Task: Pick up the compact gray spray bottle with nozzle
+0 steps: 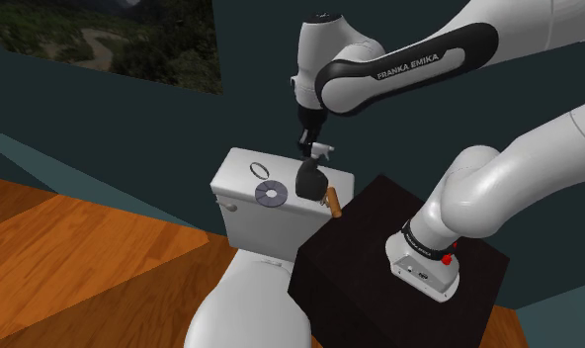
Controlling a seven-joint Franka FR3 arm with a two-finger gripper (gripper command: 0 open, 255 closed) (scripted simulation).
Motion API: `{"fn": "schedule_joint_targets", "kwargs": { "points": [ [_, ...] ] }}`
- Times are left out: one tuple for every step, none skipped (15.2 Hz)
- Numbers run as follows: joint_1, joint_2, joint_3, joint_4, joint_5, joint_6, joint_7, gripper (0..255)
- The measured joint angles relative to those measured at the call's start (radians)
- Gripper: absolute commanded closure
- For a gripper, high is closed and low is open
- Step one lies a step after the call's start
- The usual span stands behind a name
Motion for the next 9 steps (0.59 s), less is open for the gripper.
{"fn": "schedule_joint_targets", "kwargs": {
  "points": [
    [0.0, -0.009, -0.002, 0.007, 0.0, -0.017, -0.003, 255],
    [0.0, -0.016, -0.003, 0.016, 0.001, -0.032, -0.005, 255],
    [0.0, -0.019, -0.004, 0.026, 0.001, -0.045, -0.006, 255],
    [0.001, -0.024, -0.003, 0.032, 0.003, -0.057, -0.005, 255],
    [0.001, -0.031, -0.003, 0.043, 0.003, -0.074, -0.006, 255],
    [0.001, -0.038, -0.004, 0.054, 0.004, -0.091, -0.008, 255],
    [0.001, -0.042, -0.005, 0.065, 0.004, -0.107, -0.009, 255],
    [0.002, -0.048, -0.006, 0.074, 0.005, -0.122, -0.01, 255],
    [0.002, -0.052, -0.006, 0.08, 0.005, -0.131, -0.011, 255]
  ]
}}
